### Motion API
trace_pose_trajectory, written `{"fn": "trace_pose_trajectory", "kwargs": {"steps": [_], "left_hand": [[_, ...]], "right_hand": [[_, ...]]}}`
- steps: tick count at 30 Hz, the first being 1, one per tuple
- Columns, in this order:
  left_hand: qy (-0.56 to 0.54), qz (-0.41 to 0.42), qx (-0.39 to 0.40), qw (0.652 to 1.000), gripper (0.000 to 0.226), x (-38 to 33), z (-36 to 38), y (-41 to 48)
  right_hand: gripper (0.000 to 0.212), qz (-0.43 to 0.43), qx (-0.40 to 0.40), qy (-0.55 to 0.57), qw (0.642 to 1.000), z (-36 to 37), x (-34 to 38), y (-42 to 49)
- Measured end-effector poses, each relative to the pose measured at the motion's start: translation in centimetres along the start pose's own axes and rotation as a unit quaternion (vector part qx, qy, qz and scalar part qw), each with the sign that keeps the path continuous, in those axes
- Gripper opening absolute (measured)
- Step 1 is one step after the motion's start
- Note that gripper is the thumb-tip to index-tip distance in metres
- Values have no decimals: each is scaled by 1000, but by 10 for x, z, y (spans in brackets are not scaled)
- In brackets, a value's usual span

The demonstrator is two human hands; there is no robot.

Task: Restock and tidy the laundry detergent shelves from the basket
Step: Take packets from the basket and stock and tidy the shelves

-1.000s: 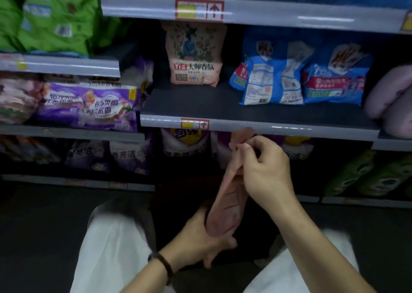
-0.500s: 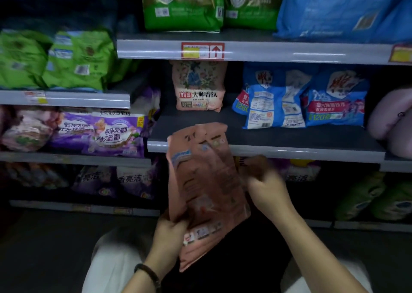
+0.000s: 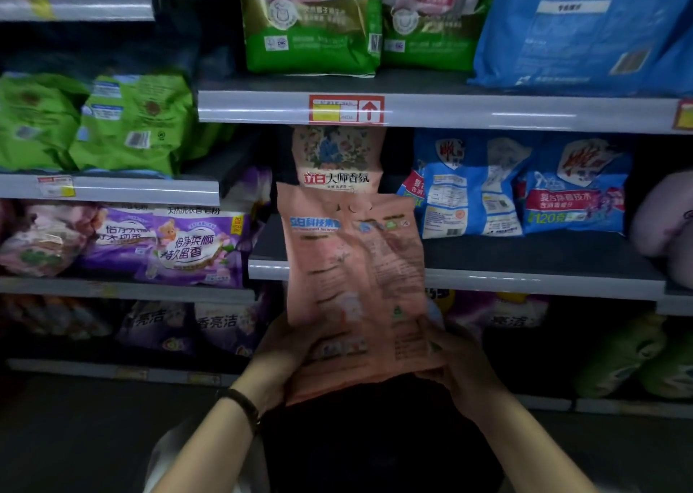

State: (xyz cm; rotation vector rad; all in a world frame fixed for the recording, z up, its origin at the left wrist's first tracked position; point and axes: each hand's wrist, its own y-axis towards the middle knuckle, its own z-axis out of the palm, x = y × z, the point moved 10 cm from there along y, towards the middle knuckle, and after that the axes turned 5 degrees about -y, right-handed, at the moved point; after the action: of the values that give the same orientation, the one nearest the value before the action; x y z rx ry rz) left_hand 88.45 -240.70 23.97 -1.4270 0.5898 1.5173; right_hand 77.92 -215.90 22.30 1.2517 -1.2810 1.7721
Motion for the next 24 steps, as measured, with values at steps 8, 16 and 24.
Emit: {"fn": "trace_pose_trajectory", "kwargs": {"steps": [8, 16, 24], "left_hand": [[84, 49, 47, 994, 60, -17, -2, 50], [209, 148, 9, 967, 56, -91, -15, 152], [405, 204, -121, 883, 45, -121, -12, 185]], "right_hand": [[17, -82, -21, -10, 996, 23, 50, 43], [20, -165, -74, -178, 967, 48, 128, 135], [38, -199, -126, -402, 885, 53, 155, 169]]}}
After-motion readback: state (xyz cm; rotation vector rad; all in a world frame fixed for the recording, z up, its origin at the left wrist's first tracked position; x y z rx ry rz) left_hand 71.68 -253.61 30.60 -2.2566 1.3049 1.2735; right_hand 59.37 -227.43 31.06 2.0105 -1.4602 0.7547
